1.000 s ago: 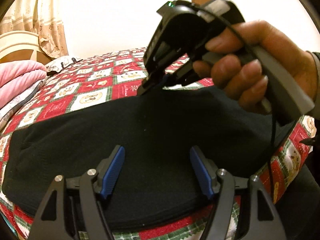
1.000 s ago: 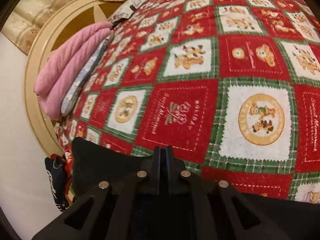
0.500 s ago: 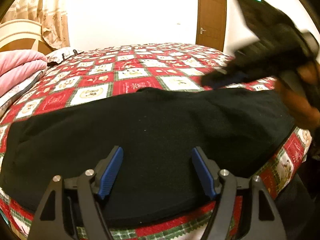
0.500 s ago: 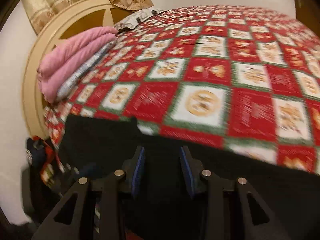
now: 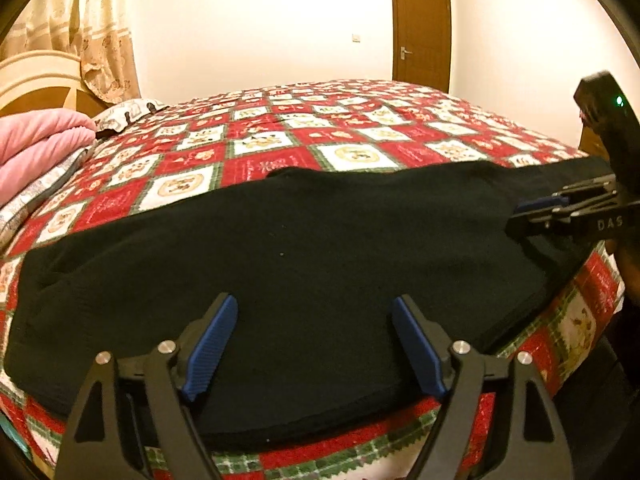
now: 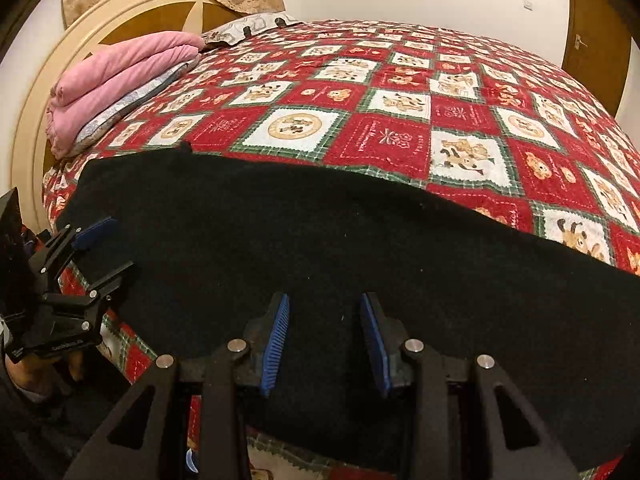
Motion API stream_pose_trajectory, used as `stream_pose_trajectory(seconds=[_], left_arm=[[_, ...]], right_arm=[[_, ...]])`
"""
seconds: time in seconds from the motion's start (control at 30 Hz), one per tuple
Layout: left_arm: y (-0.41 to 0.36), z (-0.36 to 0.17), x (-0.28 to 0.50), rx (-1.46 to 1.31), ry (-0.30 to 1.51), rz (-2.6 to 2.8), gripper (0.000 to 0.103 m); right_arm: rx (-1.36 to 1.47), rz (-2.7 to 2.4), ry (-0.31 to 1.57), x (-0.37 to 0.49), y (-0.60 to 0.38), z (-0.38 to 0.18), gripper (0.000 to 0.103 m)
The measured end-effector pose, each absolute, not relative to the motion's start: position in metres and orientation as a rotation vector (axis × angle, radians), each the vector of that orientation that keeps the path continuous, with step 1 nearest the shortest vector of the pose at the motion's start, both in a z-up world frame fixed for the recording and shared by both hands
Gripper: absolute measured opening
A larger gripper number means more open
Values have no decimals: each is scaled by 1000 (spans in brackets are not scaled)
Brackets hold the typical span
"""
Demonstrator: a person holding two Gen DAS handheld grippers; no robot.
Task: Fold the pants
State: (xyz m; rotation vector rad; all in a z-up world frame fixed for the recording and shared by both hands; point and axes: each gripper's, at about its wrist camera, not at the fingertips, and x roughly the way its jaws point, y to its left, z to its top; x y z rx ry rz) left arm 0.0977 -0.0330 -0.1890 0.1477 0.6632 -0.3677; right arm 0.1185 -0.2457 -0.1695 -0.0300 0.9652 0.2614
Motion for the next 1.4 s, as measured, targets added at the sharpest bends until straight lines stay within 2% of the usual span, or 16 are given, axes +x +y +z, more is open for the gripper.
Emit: stream_pose_trajectory(seconds=[0.1, 0.17, 0.43, 0.73, 0.93, 1.1, 1.4], left_arm=[[-31, -182, 100, 140, 684, -370, 83], [-30, -178, 102, 125, 689, -373, 83], [-58, -160, 114, 119, 708, -435, 83], [-111, -156, 117, 178, 686, -528, 83], [-123, -168, 120, 204, 708, -507, 83], [-126, -177, 118, 210, 710, -488, 83], [-126, -179, 118, 208, 688, -499, 84]], right_arm=[[-21, 256, 973, 117, -247, -166, 41], [-3, 236, 971, 113, -255, -164, 48], [127, 108, 917, 83, -330, -146, 49], [386, -171, 699, 18, -478, -90, 49], [530, -338, 584, -31, -572, -71, 49], [648, -373, 576, -48, -617, -79, 49], [737, -313, 611, -42, -629, -104, 49]])
